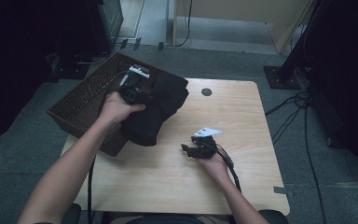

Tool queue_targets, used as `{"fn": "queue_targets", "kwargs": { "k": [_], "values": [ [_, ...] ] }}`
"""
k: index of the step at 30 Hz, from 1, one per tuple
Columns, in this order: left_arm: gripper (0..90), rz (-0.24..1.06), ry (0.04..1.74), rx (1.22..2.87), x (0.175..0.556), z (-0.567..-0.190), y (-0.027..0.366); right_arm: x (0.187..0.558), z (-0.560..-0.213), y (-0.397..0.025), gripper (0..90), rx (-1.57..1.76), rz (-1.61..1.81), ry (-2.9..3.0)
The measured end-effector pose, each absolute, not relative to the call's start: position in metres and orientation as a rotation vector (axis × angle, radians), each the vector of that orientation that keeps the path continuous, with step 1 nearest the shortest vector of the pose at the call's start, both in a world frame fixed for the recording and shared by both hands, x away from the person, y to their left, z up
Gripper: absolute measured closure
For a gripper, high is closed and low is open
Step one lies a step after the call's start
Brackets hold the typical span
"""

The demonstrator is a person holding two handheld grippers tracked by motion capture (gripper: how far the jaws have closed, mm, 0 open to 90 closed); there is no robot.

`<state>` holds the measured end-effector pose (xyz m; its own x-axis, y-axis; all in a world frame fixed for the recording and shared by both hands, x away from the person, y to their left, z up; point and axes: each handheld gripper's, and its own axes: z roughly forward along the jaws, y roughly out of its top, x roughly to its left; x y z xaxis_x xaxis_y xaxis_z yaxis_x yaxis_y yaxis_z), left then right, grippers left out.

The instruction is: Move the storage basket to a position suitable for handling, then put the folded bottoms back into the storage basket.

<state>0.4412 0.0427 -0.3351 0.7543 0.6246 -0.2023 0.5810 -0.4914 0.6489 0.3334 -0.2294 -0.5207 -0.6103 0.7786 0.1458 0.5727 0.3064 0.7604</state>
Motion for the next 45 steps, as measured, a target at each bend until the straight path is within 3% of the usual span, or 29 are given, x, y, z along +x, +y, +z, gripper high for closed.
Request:
{"fn": "queue_targets", "kwargs": {
  "k": [15,29,37,45],
  "values": [
    [75.0,0.103,0.952,2.161,0.452,-0.301,0.078,0.333,-0.521,-0.229,40.6,1.227,1.189,2.327],
    [75.0,0.214,1.044,2.149,0.472,-0.269,0.127,0.333,-0.522,-0.226,40.5,1.215,1.184,2.318],
    [75.0,0.266,1.126,2.148,0.482,-0.276,0.154,0.333,-0.522,-0.225,40.5,1.213,1.187,2.314],
    [75.0,0.232,1.144,2.153,0.493,-0.303,0.158,0.334,-0.522,-0.224,40.5,1.207,1.183,2.319]
  ]
}}
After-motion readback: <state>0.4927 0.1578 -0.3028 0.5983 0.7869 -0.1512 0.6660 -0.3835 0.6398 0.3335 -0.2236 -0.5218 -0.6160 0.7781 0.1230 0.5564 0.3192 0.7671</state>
